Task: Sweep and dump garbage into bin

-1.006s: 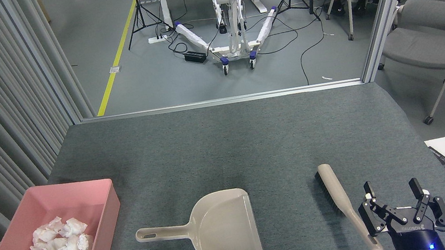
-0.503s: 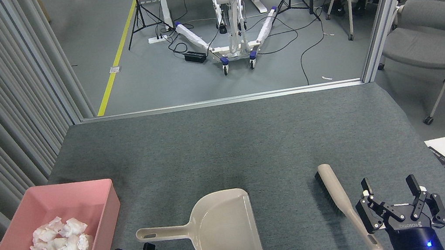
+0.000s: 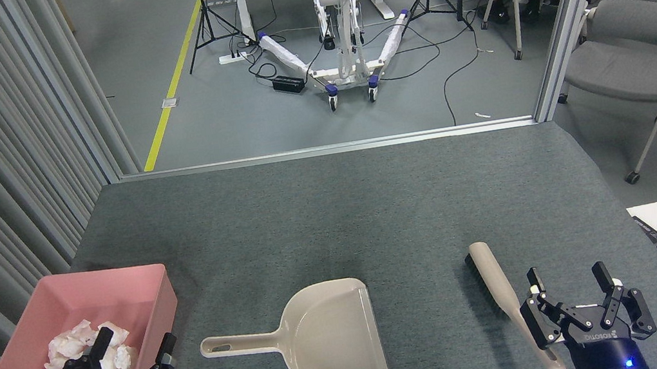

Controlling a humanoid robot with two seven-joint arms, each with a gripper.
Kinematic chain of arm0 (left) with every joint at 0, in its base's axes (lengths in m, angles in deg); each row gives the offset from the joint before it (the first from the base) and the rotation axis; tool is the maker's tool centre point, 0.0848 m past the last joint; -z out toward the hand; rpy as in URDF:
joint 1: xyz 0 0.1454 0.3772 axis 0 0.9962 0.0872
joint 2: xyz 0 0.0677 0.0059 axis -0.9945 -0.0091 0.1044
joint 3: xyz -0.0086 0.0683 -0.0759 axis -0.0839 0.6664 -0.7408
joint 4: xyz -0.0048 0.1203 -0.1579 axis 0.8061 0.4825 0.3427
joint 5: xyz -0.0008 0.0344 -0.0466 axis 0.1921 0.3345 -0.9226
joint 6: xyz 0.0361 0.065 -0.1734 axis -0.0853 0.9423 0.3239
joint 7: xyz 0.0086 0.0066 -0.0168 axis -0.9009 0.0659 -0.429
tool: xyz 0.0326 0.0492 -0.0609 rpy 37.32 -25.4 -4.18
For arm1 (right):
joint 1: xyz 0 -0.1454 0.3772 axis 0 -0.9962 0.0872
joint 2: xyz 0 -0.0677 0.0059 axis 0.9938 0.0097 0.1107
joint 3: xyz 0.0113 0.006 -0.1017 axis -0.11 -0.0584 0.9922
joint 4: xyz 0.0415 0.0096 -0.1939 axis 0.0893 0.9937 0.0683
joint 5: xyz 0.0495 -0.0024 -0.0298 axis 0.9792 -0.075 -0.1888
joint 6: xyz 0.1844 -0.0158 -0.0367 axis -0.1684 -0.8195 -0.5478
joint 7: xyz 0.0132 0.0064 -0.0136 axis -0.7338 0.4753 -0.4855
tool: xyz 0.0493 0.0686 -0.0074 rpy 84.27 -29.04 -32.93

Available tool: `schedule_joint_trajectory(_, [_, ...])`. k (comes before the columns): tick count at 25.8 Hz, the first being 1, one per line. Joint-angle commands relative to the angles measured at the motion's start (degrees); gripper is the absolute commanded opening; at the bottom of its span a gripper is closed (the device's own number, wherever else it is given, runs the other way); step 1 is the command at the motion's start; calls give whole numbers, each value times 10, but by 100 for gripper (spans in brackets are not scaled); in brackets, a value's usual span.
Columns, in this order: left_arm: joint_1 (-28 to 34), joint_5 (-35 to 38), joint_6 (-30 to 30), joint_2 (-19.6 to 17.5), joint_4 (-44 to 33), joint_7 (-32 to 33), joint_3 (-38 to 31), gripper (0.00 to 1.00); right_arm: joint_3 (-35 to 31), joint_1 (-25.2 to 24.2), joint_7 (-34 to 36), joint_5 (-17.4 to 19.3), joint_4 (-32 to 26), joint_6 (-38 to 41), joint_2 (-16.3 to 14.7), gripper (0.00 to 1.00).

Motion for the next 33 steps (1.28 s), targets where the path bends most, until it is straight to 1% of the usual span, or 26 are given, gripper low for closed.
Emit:
schedule_joint_trajectory(1, [20,-7,-19,-8,-1,14,-54,100,-1,-1,1,1,0,10,3,98])
schedule_joint_trajectory(2, [30,-9,-23,-6,-1,15,-63,100,-2,-3,1,1,1,14,4,98])
schedule_joint_trajectory(6, [32,-12,-25,-3,2,15,-64,100,-2,-4,0,1,1,15,11,98])
schedule_joint_trajectory(10, [33,-11,-29,18,5,15,-62,100,-1,-5,0,1,1,14,11,98])
schedule_joint_trajectory(12, [34,-10,-36,18,10,14,-62,100,-1,-5,0,1,1,15,12,98])
schedule_joint_trajectory(15, [35,-11,-40,18,9,15,-64,100,-1,-4,-1,1,1,15,23,98])
schedule_joint_trajectory(21, [35,-14,-36,18,10,15,-70,100,-1,-6,0,1,0,15,20,98])
schedule_joint_trajectory(26, [37,-29,-41,18,10,15,-82,100,-1,-26,0,1,-1,10,19,98])
schedule_joint_trajectory(30, [36,-29,-44,18,10,15,-84,100,-2,-44,1,1,-10,11,24,98])
schedule_joint_trajectory(33, [36,-29,-44,18,10,14,-85,100,-2,-47,1,1,-14,14,29,98])
